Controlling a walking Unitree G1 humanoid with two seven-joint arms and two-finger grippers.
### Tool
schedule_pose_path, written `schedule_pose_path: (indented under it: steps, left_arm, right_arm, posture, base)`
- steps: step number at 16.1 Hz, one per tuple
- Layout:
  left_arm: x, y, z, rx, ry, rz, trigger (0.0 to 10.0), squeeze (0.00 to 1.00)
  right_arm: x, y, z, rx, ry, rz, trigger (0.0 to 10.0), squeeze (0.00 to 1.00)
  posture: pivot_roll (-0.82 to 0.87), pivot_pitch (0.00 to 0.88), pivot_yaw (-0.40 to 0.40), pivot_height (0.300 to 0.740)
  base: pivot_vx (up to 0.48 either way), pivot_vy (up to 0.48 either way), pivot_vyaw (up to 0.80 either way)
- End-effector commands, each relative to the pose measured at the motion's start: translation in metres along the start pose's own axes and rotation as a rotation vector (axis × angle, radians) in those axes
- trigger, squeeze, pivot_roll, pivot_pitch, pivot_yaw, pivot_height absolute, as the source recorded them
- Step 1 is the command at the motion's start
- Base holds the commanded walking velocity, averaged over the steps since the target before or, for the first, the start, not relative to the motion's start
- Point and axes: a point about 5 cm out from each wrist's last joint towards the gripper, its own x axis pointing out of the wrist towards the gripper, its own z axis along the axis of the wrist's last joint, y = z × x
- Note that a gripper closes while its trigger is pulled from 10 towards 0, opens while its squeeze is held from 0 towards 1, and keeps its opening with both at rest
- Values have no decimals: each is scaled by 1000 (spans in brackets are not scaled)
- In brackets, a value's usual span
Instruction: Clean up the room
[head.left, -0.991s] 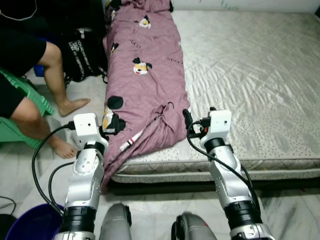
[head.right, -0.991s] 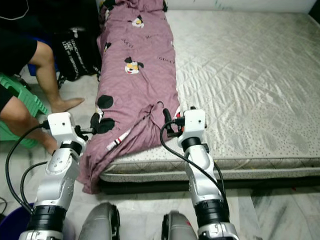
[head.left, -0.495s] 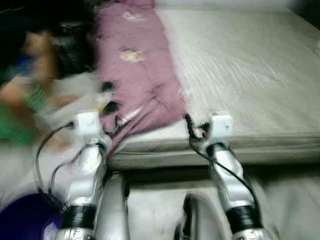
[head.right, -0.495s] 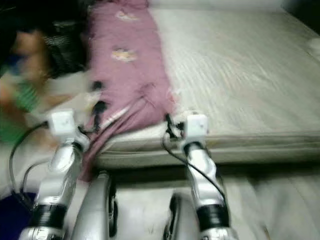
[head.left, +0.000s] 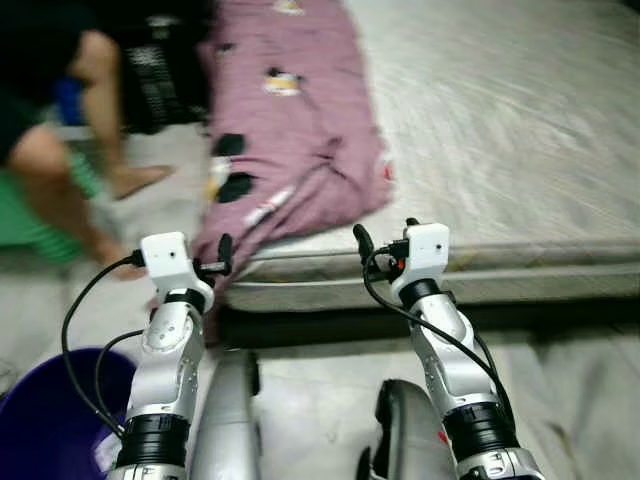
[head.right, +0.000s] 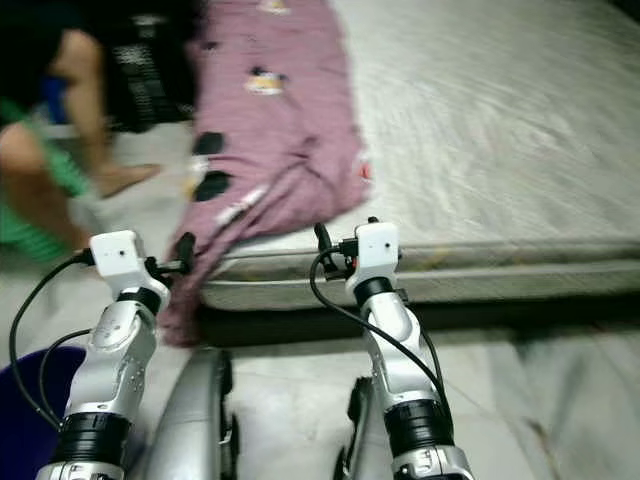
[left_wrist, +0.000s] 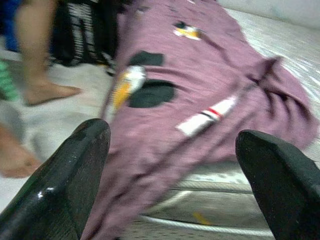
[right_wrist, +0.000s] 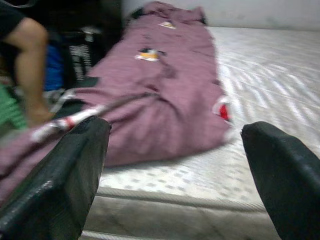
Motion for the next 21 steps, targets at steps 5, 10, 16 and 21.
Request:
schedule_pose_path:
  steps: [5, 10, 16, 21]
  left_arm:
    - [0, 0, 2, -10, -9, -10, 10000, 0]
    - [-1, 0, 2, -13, -7, -14, 10000, 0]
    - [-1, -2, 1, -16, -4, -28, 10000, 0]
    - [-1, -3, 1, -24, -1, -31, 10000, 0]
  right_arm:
    - [0, 1, 1, -5, -5, 21, 10000, 0]
    - [0, 2, 0, 1, 2, 28, 10000, 0]
    - [-1, 2, -1, 0, 9, 33, 10000, 0]
    - [0, 3, -1, -6, 9, 43, 10000, 0]
  posture:
    - [21, 119, -27, 600]
    - [22, 115, -28, 600]
    - [22, 112, -30, 600]
    - [20, 118, -32, 600]
  base:
    - [282, 0, 363]
    - [287, 0, 205]
    - [141, 0, 0]
    - [454, 0, 460]
